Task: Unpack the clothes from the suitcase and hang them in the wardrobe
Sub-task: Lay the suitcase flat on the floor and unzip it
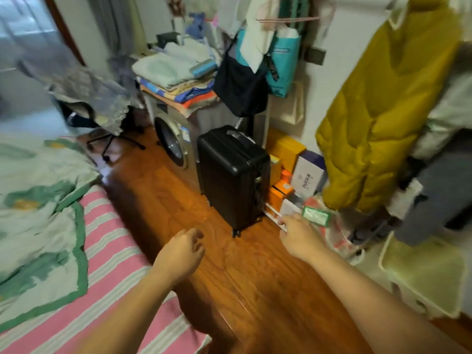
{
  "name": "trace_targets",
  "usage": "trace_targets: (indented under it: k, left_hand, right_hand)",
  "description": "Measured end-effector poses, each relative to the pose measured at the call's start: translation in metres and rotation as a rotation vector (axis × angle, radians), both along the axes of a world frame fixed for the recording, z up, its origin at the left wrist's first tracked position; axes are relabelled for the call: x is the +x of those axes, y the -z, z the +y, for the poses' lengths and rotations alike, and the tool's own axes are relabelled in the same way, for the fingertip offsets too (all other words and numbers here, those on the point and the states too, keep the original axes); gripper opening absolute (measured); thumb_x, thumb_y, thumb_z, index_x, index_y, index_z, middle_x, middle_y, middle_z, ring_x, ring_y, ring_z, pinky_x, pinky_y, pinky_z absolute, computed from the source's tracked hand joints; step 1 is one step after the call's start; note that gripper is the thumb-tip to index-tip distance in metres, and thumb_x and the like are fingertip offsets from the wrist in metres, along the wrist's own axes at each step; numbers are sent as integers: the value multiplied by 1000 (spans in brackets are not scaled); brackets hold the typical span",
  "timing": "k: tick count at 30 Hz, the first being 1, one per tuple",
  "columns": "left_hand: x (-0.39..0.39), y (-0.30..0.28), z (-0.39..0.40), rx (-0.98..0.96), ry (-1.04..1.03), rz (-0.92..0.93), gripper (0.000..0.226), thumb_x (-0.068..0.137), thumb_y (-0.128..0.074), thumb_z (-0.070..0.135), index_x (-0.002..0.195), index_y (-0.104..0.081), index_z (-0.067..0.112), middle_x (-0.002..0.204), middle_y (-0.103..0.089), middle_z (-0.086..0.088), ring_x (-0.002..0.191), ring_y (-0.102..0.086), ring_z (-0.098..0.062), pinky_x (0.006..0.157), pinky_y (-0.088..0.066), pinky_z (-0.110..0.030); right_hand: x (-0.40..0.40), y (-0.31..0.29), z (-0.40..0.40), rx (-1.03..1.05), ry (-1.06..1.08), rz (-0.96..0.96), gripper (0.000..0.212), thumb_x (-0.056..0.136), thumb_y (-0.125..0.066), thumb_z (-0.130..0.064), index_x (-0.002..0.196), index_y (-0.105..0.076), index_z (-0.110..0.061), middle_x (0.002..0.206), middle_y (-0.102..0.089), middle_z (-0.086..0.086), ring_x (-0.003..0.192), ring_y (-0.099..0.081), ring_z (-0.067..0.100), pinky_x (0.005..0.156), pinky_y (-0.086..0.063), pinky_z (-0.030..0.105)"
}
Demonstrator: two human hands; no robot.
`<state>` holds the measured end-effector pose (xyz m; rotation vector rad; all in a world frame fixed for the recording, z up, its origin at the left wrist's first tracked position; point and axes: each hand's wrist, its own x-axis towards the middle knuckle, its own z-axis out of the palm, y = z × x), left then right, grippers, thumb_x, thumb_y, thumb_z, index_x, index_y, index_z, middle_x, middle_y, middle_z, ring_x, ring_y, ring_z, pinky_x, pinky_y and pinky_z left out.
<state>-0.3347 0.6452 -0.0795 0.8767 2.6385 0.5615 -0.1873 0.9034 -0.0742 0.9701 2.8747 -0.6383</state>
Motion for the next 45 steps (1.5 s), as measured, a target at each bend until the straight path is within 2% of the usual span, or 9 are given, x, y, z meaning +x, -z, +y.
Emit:
trace_targets:
  k: [6, 10, 13, 17, 22, 27, 32, 38, 45]
  left_hand:
    - [-71, 33, 31, 36, -151, -59, 34, 98, -54, 29, 132, -57, 24, 116, -53, 7, 106, -59, -11, 83, -40, -17]
    - [-145, 60, 88, 47, -118, -91, 37, 100, -51, 35, 136, -53, 26, 125, -53, 5, 110, -58, -11, 91, -48, -23]
    - [-217, 82, 159, 61, -18, -111, 47, 101, -49, 36, 146, -44, 22, 137, -48, 1, 124, -53, -17, 103, -44, -28]
    - [-304, 126, 267, 28, 161, -91, 63, 99, -54, 40, 153, -31, 20, 150, -36, -3, 141, -37, -24, 116, -36, -36]
    - [-382, 198, 367, -122, 321, 71, 89, 99, -50, 51, 161, 4, 19, 167, 13, -9, 154, 11, -29, 126, -4, -46]
    - [-414, 271, 388, -111, 304, 156, 86, 97, -24, 72, 158, 15, 27, 164, 26, -4, 150, 28, -21, 125, 8, -48]
    - [-406, 287, 382, -50, 253, 257, 82, 97, -19, 72, 160, 10, 28, 165, 21, -2, 151, 26, -18, 126, 5, -47]
    - [-375, 280, 363, -95, 289, 229, 92, 92, -27, 78, 160, 9, 27, 165, 20, -1, 152, 24, -20, 126, 4, -47]
    - [-274, 277, 322, -180, 324, 209, 105, 83, -37, 76, 160, 11, 24, 167, 16, -5, 151, 26, -23, 125, 8, -48]
  right_hand:
    - [-122, 19, 51, -2, -176, -44, 43, 98, -54, -24, 141, -48, -25, 139, -46, 3, 130, -46, 25, 103, -43, 36]
    - [-199, 41, 88, -18, -198, -87, 56, 99, -54, -22, 152, -36, -26, 152, -35, 3, 140, -36, 25, 110, -41, 37]
    - [-267, 63, 129, -14, -166, -121, 60, 100, -53, -26, 155, -28, -27, 158, -27, 3, 145, -28, 25, 113, -38, 39]
    - [-347, 103, 185, -44, -110, -143, 62, 100, -53, -29, 156, -26, -26, 161, -23, 4, 147, -25, 27, 117, -34, 43]
    - [-416, 159, 240, 26, -90, -208, 62, 101, -52, -35, 155, -26, -23, 162, -21, 7, 146, -27, 28, 117, -30, 42]
    - [-487, 212, 308, 78, -94, -250, 67, 104, -35, -49, 160, -7, -23, 167, -1, 6, 153, 0, 30, 123, -14, 51]
    - [-485, 261, 305, 169, -74, -254, 68, 101, -12, -62, 159, 5, -31, 167, 13, -2, 152, 16, 24, 123, 0, 54]
    - [-449, 258, 286, 184, -95, -263, 71, 98, -8, -66, 158, 5, -32, 167, 11, 1, 152, 15, 26, 123, 3, 54]
    - [-323, 251, 244, 189, -174, -268, 79, 93, -12, -74, 158, 7, -34, 167, 9, 5, 153, 11, 31, 122, 2, 53]
